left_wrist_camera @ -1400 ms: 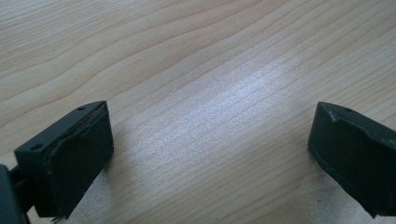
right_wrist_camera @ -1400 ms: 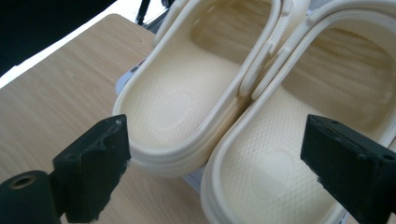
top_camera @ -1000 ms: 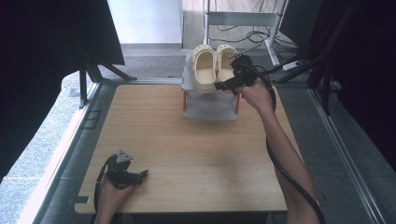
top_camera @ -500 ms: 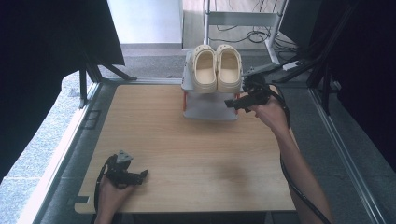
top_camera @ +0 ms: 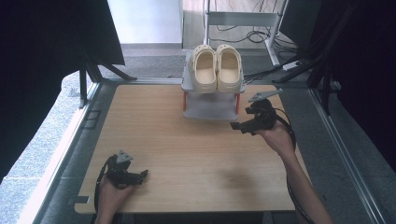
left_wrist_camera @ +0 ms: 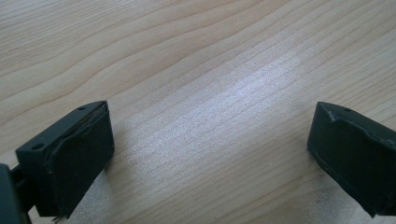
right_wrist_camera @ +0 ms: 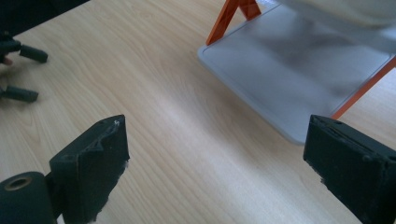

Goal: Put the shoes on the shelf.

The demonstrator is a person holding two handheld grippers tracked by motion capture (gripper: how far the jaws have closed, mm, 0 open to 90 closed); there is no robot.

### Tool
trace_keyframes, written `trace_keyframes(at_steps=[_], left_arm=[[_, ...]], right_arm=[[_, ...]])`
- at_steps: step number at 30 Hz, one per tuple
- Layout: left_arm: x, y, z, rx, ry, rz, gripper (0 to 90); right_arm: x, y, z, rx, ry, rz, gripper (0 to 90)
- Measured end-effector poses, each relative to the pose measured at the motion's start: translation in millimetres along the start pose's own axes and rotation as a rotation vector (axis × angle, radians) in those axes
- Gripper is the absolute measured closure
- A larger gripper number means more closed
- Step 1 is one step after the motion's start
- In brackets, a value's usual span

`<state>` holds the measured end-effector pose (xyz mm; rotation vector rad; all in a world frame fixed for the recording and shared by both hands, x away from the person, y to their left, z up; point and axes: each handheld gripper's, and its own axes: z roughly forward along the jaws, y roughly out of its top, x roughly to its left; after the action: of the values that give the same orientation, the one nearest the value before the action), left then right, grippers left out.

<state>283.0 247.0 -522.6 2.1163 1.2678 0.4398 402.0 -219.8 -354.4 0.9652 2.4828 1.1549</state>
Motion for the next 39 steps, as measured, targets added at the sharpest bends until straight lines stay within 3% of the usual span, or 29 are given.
trace_keyframes(at_steps=[13,24,39], left_arm=[[0.0,0.0,-0.1,0.001,0.000,0.000,0.4],[-0.4,-0.1,-0.2,0.002,0.001,-0.004,0.5],[-0.5,-0.1,-0.3,0.003,0.002,-0.004,0.5]], right_arm=[[6.6,-49.6,-9.4,-0.007,-0.031,-0.028,0.0],[10.8,-85.3,-20.2,-0.014,-0.054,-0.008,0.0],[16.4,-133.8,1.4,-0.006,-0.071,0.016,0.0]])
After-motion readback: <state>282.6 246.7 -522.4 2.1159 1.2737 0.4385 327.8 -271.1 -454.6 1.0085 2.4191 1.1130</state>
